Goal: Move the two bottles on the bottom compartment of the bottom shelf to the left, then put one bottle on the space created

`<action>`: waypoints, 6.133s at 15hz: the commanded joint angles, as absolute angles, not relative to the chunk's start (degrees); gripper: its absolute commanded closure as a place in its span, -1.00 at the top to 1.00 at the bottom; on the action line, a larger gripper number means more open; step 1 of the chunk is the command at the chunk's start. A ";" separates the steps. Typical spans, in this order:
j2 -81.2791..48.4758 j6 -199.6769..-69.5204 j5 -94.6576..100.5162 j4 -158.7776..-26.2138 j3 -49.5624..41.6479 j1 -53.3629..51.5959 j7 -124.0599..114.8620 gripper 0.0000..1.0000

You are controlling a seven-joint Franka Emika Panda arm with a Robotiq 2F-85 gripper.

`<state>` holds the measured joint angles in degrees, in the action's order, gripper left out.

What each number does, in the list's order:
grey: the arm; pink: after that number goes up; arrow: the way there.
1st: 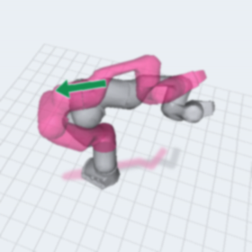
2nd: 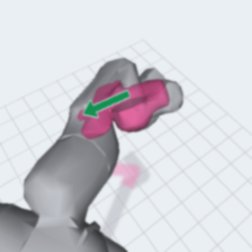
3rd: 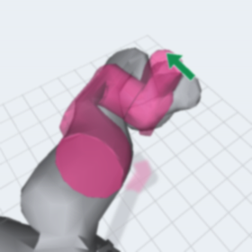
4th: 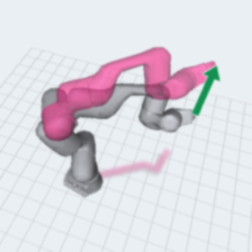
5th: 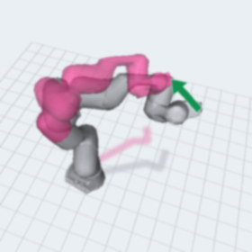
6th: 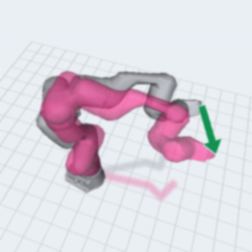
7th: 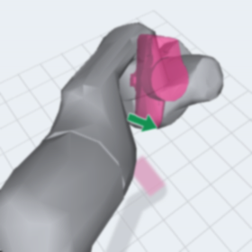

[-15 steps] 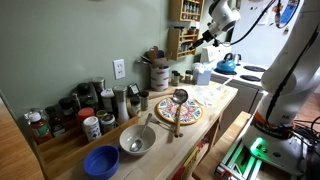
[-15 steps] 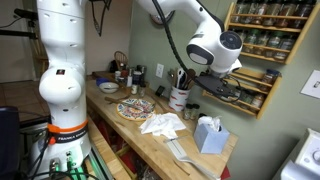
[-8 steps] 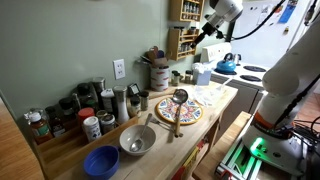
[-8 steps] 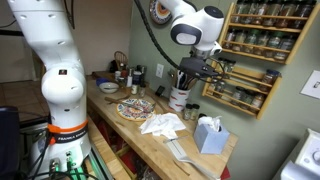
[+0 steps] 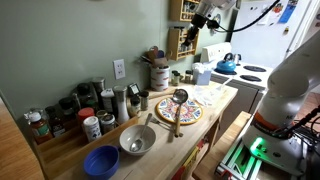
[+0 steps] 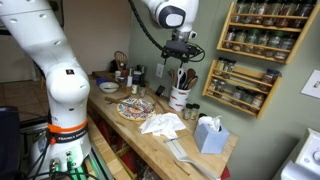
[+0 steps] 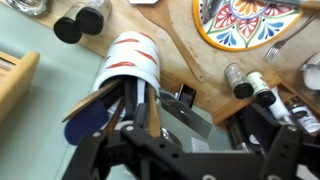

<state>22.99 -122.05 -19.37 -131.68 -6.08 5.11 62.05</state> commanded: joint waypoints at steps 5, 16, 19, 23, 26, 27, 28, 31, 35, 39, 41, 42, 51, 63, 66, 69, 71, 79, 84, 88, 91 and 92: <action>20.10 -121.42 -12.31 -126.66 -0.97 -3.24 56.72 1.00; 19.15 -120.98 -12.88 -125.64 -0.69 -5.89 56.81 1.00; 17.55 -121.90 -11.87 -124.06 0.89 -8.23 61.21 1.00; 15.34 -123.24 -13.15 -122.90 3.37 -11.90 63.45 1.00; 11.59 -123.96 -12.03 -121.47 5.54 -12.93 61.59 1.00; 10.15 -123.82 -12.00 -120.94 6.00 -13.09 61.47 1.00; 8.35 -124.08 -11.72 -120.38 6.55 -13.11 61.23 1.00; 3.44 -123.93 -9.90 -118.64 7.88 -12.50 58.98 1.00; -2.28 -124.35 -9.03 -117.03 8.96 -12.36 57.41 1.00; -7.02 -126.12 -9.19 -115.76 10.45 -12.48 56.46 1.00; -8.31 -127.80 -9.31 -116.47 11.25 -12.51 55.75 1.00; -8.73 -128.66 -9.24 -117.09 11.63 -12.51 55.40 1.00; -9.53 -128.92 -9.69 -118.09 12.58 -11.64 54.67 1.00; -12.30 -141.43 3.89 -124.38 12.67 -12.26 52.83 1.00; -13.07 -141.86 5.20 -124.03 13.00 -12.21 52.81 1.00; -13.87 -141.63 6.32 -123.38 13.15 -12.29 52.78 1.00; -14.68 -141.88 6.87 -122.89 13.22 -12.27 52.82 1.00; -16.11 -142.73 8.17 -122.10 13.56 -12.19 52.99 -0.15; -14.68 -141.59 8.92 -122.98 13.50 -12.64 51.25 -0.39; -13.54 -141.16 10.69 -123.72 13.38 -12.90 48.85 -0.39; -12.98 -140.36 11.75 -123.71 13.50 -12.94 47.80 -0.39; -12.52 -139.90 12.08 -123.86 13.50 -12.99 47.34 -0.39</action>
